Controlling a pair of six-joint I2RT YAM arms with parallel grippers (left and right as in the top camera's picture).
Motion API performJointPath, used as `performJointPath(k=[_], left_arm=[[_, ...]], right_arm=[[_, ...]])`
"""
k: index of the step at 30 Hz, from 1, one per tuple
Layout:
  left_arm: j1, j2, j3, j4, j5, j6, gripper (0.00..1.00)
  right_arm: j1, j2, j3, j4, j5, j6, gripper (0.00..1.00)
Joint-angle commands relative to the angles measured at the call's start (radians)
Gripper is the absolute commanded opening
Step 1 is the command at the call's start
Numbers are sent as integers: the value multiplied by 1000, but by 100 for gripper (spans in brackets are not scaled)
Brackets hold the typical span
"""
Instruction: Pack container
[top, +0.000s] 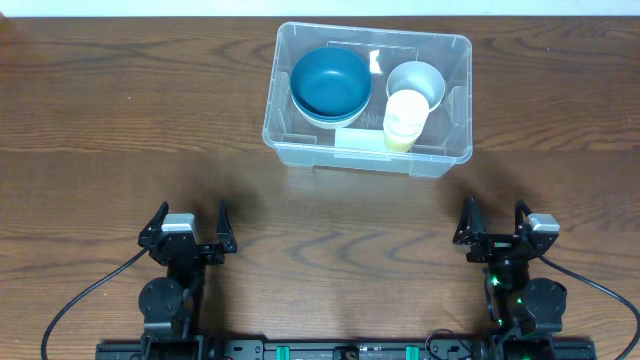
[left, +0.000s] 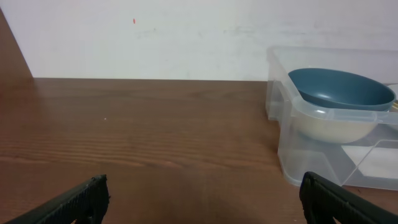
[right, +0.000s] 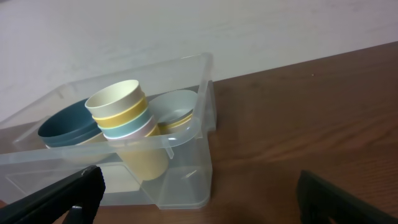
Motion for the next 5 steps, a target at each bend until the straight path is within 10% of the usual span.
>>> performJointPath(k=[1, 5], left_arm=[[6, -1, -16, -36, 3, 14, 98], [6, -1, -16, -36, 3, 13, 98]], right_arm=[[8, -6, -2, -5, 3, -19, 99], [8, -6, -2, -5, 3, -19, 99]])
